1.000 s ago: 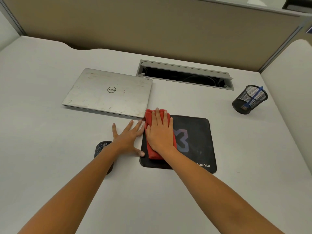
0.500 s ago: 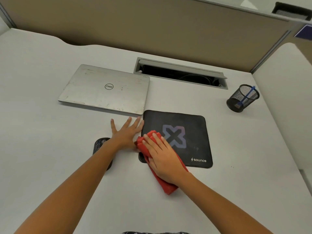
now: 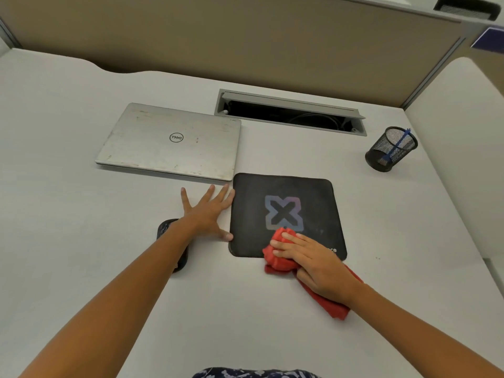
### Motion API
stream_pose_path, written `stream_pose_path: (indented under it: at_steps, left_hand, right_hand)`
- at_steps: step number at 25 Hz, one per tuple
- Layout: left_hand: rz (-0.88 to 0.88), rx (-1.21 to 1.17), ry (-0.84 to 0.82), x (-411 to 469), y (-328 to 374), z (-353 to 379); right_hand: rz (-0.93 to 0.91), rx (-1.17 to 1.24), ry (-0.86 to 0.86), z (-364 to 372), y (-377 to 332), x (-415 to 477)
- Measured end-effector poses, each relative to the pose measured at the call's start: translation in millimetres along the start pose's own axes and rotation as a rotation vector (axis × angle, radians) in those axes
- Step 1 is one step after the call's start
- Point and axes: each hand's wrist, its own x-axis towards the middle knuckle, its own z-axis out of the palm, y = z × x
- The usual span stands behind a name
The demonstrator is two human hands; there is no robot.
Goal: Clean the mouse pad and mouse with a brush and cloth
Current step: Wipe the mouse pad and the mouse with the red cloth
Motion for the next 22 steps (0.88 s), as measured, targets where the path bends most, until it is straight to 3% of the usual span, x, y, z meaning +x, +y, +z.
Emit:
stream_pose_path:
  at_steps: [5,14,19,22]
  left_hand:
    - [0.016,-0.025,-0.011,3,-3,3]
    - [0.005,0.032,-0.002,3,-2,5]
    - [0.018,0.032,0.007,0,-3,3]
    - [0.018,0.019,0.003,-1,-2,2]
  right_hand:
    - [0.169,0.007,0.050,4,1,-20]
    - [0.055,-0.141,0.005,24,-40,53]
    - [0.316,-0.152,0.169,29,-50,100]
    - [0.447,-0.189,0.180,28,-45,134]
